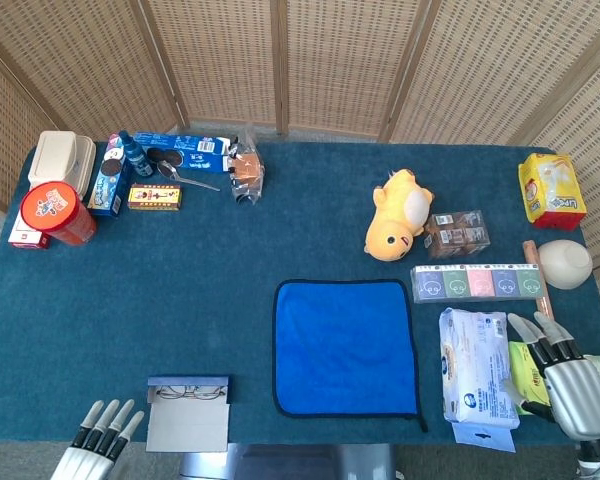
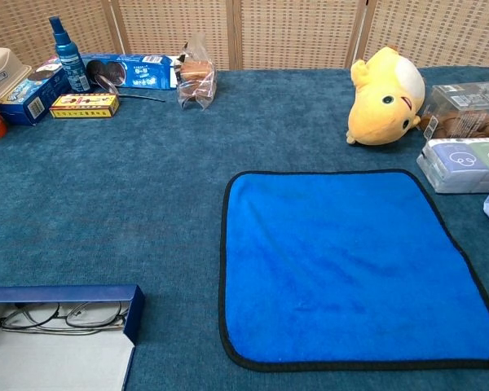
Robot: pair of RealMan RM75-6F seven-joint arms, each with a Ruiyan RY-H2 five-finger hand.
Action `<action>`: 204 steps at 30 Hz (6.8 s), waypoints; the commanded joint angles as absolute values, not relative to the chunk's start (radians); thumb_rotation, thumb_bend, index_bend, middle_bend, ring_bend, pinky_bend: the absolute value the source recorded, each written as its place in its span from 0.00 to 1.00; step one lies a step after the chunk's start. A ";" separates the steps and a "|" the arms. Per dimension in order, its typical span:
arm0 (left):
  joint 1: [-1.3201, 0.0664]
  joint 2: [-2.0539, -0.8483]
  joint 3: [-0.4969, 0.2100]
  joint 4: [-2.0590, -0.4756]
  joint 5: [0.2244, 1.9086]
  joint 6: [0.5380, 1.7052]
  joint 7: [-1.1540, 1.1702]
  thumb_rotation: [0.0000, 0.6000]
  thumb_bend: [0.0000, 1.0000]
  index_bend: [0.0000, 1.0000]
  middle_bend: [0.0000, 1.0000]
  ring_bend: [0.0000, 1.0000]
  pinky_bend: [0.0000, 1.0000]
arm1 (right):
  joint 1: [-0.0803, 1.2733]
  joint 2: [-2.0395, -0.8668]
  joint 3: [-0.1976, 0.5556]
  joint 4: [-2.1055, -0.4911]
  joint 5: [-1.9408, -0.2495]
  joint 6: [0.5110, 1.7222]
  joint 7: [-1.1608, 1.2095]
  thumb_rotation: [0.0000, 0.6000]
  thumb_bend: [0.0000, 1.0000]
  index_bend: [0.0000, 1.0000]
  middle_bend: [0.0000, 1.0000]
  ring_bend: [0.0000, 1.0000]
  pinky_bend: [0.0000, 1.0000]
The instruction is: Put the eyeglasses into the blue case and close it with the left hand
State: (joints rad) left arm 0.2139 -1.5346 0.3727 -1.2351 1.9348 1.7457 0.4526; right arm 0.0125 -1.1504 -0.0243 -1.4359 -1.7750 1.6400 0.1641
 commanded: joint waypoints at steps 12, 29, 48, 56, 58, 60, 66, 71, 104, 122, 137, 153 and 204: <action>0.278 -1.659 0.315 -0.985 1.946 1.789 0.406 0.88 0.37 0.00 0.00 0.00 0.00 | 0.026 -1.142 -0.032 -1.396 -1.786 1.663 0.223 0.95 0.28 0.01 0.16 0.07 0.16; 0.248 -1.632 0.292 -1.059 1.956 1.722 0.494 0.81 0.37 0.00 0.00 0.00 0.00 | 0.020 -1.156 -0.037 -1.300 -1.771 1.705 0.324 0.95 0.28 0.01 0.16 0.07 0.16; 0.244 -1.700 0.282 -0.913 2.018 1.748 0.580 0.82 0.37 0.00 0.00 0.00 0.00 | 0.006 -1.157 -0.042 -1.245 -1.767 1.751 0.383 0.95 0.28 0.01 0.16 0.07 0.16; 0.231 -1.725 0.280 -0.876 2.023 1.730 0.587 0.81 0.37 0.00 0.00 0.00 0.00 | 0.002 -1.157 -0.045 -1.240 -1.768 1.765 0.402 0.94 0.28 0.01 0.16 0.07 0.16; 0.225 -1.730 0.283 -0.876 2.027 1.719 0.591 0.81 0.37 0.00 0.00 0.00 0.00 | 0.000 -1.157 -0.045 -1.240 -1.767 1.769 0.407 0.95 0.28 0.01 0.16 0.07 0.16; 0.219 -1.732 0.285 -0.877 2.031 1.711 0.600 0.81 0.37 0.00 0.00 0.00 0.00 | -0.001 -1.157 -0.046 -1.239 -1.767 1.772 0.409 0.94 0.28 0.01 0.16 0.07 0.16; 0.202 -1.743 0.285 -0.881 2.038 1.695 0.613 0.82 0.36 0.00 0.00 0.00 0.00 | -0.008 -1.154 -0.048 -1.233 -1.763 1.780 0.418 0.94 0.28 0.01 0.16 0.07 0.16; 0.194 -1.744 0.288 -0.876 2.049 1.707 0.605 0.82 0.35 0.00 0.00 0.00 0.00 | -0.012 -1.157 -0.049 -1.227 -1.760 1.783 0.426 0.93 0.28 0.01 0.16 0.07 0.16; 0.141 -1.688 0.240 -1.161 1.976 1.674 0.524 0.88 0.31 0.28 0.00 0.00 0.00 | -0.043 -1.158 -0.056 -1.213 -1.738 1.793 0.443 0.94 0.28 0.01 0.16 0.07 0.16; 0.136 -1.638 0.228 -1.342 1.898 1.563 0.600 0.80 0.39 0.50 0.04 0.00 0.00 | -0.056 -1.143 -0.057 -1.236 -1.740 1.805 0.450 0.94 0.27 0.00 0.16 0.07 0.17; 0.134 -1.638 0.204 -1.359 1.879 1.555 0.627 0.78 0.42 0.52 0.07 0.00 0.00 | -0.059 -1.142 -0.055 -1.233 -1.737 1.801 0.459 0.94 0.28 0.00 0.16 0.07 0.17; 0.122 -1.648 0.187 -1.360 1.863 1.552 0.591 0.69 0.42 0.56 0.11 0.00 0.00 | -0.066 -1.141 -0.054 -1.230 -1.736 1.807 0.468 0.95 0.27 0.00 0.16 0.07 0.17; -0.049 -1.674 -0.082 -1.501 1.472 1.387 0.728 0.60 0.40 0.20 0.00 0.00 0.00 | -0.087 -1.133 -0.043 -1.232 -1.725 1.829 0.482 0.94 0.27 0.00 0.16 0.07 0.17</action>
State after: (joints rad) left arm -0.0460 -1.6773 -0.0818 -1.4936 1.4733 1.3855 0.7326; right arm -0.0870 -1.1332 -0.0425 -1.2317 -1.7249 1.8292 0.4815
